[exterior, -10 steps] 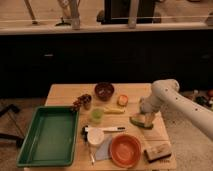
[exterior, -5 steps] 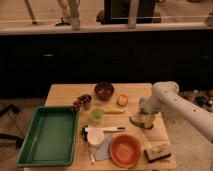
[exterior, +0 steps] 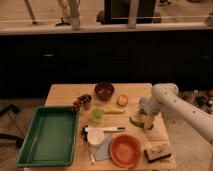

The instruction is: Place pepper in plastic cup

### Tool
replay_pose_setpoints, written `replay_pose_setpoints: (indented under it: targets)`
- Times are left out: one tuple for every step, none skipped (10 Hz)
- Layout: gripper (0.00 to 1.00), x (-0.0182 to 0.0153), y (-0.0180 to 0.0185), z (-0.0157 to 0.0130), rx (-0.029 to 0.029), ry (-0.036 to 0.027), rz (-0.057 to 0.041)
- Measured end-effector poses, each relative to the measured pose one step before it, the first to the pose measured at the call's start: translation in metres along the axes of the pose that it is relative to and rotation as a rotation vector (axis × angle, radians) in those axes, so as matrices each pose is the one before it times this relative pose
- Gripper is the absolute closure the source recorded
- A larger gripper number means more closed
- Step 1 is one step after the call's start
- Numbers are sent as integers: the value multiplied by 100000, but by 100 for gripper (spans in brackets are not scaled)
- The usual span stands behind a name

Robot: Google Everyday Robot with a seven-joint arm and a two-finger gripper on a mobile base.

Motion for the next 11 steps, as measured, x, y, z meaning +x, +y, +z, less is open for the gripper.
replay_pose_setpoints:
  targets:
    - [20,116,333,-1049,2953,-106,135]
    - [20,-249,158,-1439,3257,-407,-551]
    - [20,-349,-24,-1049,2282,-312,-694]
    - [20,-300,36,-920,1785,-444,-515]
    - [20,10,195,-529,843,-381,-453]
    - [20,96,186,-65,-43,-93,-1]
    - [20,-60,215,331,-790,-164,-73]
    - [20,-41,197,321,-716,-248,107]
    - [20,217,486,346,-1163,-34,806]
    - [20,91,333,284,-718,-15,774]
    - [20,36,552,396,-970,462,935]
